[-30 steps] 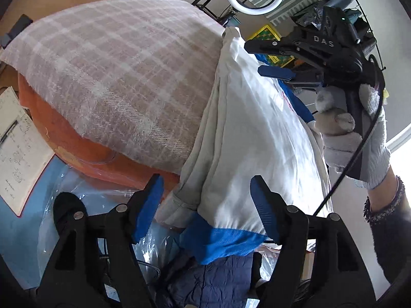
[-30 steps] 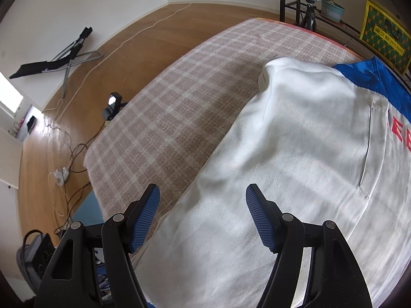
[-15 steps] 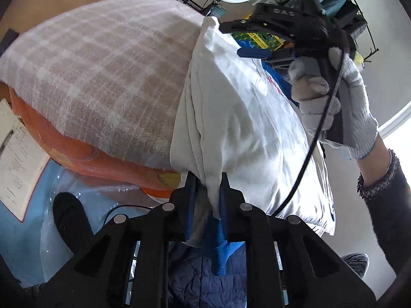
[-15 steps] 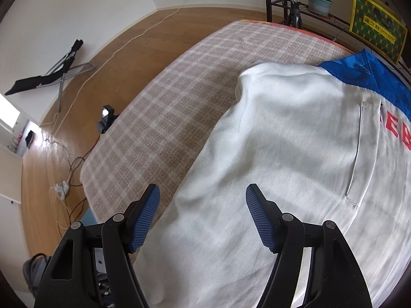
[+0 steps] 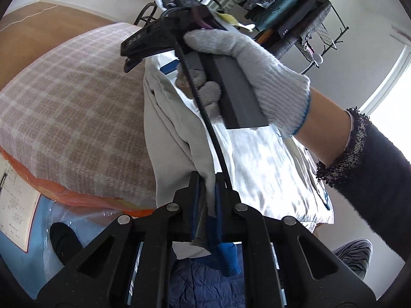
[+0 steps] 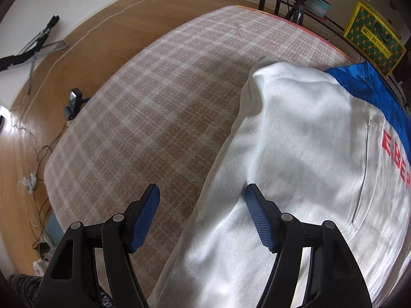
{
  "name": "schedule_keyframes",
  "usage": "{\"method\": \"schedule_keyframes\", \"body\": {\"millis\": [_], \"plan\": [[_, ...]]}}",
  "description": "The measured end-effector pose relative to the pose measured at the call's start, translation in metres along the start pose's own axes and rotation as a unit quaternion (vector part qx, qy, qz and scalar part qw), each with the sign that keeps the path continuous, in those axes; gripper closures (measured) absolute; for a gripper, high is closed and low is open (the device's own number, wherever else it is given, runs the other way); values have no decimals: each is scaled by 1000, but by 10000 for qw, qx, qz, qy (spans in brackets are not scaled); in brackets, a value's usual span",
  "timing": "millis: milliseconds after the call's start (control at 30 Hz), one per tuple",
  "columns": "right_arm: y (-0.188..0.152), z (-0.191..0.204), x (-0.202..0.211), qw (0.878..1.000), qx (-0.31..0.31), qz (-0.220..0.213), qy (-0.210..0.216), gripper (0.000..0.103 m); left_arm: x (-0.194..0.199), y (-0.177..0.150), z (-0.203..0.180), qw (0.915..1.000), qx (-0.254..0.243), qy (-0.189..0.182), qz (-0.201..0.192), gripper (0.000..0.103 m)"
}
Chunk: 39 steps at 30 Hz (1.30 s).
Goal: Fold large clothes
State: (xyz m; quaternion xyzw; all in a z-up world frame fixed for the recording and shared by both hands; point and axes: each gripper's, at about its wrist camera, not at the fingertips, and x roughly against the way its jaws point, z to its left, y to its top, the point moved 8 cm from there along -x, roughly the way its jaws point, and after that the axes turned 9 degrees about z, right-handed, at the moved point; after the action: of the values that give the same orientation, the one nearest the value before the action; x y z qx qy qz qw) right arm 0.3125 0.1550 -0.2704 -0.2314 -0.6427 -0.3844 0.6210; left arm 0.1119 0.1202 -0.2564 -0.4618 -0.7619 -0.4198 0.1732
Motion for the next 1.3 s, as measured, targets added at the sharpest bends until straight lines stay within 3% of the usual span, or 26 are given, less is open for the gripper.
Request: {"method": "schedule_keyframes", "body": {"millis": [33,100,167,267,433,567,700,1000,1200,1300], "plan": [[1,0,-3,9999,30,21,-132,37,-2,2,-2,10000,-36,-18,-3,95],[1,-4,-9,9991,64,94,-410,51,-5,5,-8,10000,-82,-46,6,96],[-1,-11,-18,9982,7,204,-560,78,-8,7,-14,9999,-149,-18,14,97],[-5,-24,-17,9983,-63,99,-576,99,-9,7,-27,9995,-312,28,7,98],[-13,-46,6,9982,-469,-275,255,101,-7,8,-49,9985,-545,15,15,99],[-26,-76,38,9888,-926,-756,899,101,-6,8,-70,9961,-881,-23,75,102],[-42,-109,71,9708,-1342,-1292,1510,101,-13,6,-94,9905,-1364,29,173,102],[-100,-193,99,9276,-2253,-1997,2213,101,-16,-12,-123,9845,-1662,-46,552,101],[-149,-252,77,8891,-3114,-2104,2612,101,3,-24,-132,9783,-1968,66,646,100],[-165,-272,60,8796,-3425,-1963,2656,101,7,-25,-128,9767,-2032,226,649,100]]}}
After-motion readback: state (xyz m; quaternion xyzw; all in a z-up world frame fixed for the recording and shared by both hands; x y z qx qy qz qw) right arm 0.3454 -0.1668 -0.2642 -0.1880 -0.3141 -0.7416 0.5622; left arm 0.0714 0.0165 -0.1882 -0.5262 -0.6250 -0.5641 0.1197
